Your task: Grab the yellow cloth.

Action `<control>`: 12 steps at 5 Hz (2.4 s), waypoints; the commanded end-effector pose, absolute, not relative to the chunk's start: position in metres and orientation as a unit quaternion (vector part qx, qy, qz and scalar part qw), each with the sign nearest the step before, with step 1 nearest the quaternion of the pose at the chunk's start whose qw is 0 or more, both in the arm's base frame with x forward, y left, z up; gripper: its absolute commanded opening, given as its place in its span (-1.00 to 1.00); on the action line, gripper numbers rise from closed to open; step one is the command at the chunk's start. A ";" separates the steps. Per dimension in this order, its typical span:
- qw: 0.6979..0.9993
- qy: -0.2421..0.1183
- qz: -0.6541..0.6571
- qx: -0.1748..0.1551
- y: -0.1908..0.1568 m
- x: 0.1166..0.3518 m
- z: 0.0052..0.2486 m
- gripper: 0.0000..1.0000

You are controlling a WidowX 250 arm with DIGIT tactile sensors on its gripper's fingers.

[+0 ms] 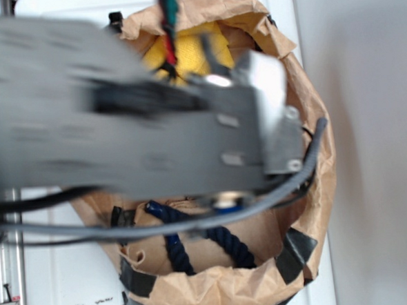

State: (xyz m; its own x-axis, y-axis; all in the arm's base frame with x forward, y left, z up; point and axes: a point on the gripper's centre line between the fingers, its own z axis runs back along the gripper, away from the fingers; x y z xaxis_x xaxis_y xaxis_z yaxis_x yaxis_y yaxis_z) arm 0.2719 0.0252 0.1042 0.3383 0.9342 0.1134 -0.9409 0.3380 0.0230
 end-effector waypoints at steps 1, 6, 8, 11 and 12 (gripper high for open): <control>0.765 -0.078 0.632 0.093 0.091 0.271 0.096 1.00; 0.775 -0.081 0.621 0.080 0.087 0.259 0.102 1.00; 0.800 -0.112 0.587 0.056 0.071 0.233 0.089 1.00; 0.770 -0.118 0.624 0.059 0.107 0.249 0.068 1.00; 0.765 -0.114 0.633 0.045 0.117 0.249 0.077 1.00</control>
State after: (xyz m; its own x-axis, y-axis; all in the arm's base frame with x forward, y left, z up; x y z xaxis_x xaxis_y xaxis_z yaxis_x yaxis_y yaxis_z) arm 0.2513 0.1012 0.0540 0.2004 0.9614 0.1887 -0.9787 0.2050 -0.0049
